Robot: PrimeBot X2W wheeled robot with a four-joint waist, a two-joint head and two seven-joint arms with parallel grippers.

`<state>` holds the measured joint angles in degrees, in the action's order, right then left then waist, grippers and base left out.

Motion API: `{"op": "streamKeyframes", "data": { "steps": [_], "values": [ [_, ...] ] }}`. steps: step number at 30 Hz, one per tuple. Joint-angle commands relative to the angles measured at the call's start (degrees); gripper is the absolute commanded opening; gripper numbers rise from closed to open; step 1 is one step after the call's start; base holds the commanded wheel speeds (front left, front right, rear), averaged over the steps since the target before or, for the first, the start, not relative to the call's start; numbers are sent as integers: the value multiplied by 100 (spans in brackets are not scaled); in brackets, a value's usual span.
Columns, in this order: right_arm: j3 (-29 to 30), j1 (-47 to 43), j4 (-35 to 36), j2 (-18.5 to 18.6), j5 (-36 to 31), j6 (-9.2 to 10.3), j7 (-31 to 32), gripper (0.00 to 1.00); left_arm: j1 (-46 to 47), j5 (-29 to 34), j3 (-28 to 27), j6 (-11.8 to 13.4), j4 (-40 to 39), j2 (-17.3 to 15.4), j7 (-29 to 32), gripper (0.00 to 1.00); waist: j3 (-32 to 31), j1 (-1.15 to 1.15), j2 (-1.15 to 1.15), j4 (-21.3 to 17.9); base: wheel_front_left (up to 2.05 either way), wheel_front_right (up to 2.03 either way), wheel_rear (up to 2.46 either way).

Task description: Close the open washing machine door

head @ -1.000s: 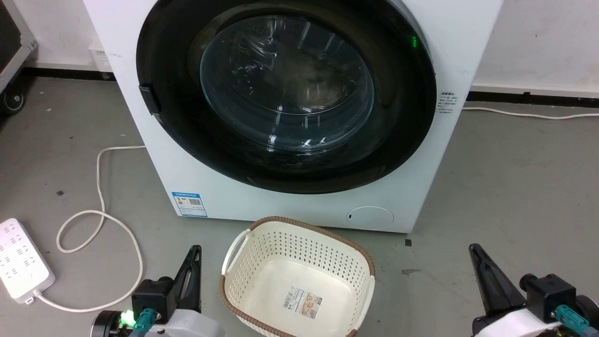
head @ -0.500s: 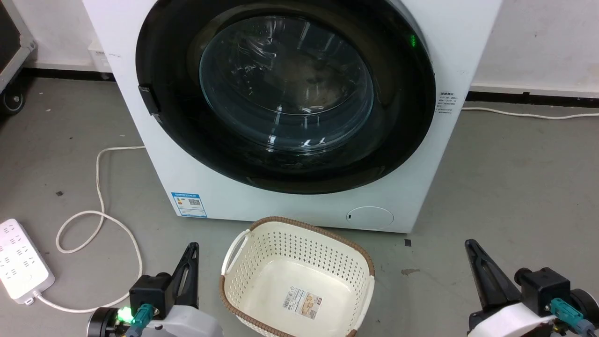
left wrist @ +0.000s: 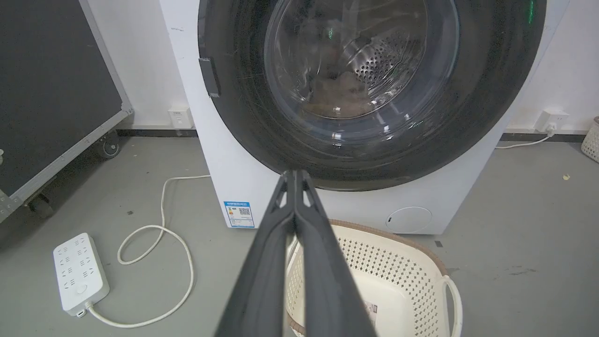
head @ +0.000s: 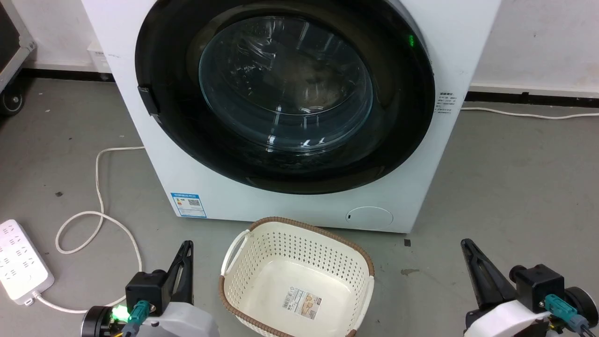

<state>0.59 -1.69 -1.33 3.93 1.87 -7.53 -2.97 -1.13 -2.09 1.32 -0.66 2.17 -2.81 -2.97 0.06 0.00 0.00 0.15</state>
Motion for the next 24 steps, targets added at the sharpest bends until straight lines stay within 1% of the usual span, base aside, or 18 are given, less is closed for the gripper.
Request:
{"op": "streamKeyframes", "data": {
  "steps": [1, 24],
  "values": [
    [-18, 102, 58, -43, -72, 4, 57, 0, 82, 76, -29, 31, -62, -6, 59, 0, -1, 0, 0, -2, 0, 0, 0],
    [-59, 169, 133, -105, -187, 4, 297, 0, 113, 209, -132, 66, -217, -7, 297, 0, -6, 0, 0, -15, 0, 0, 0]
  ]
}}
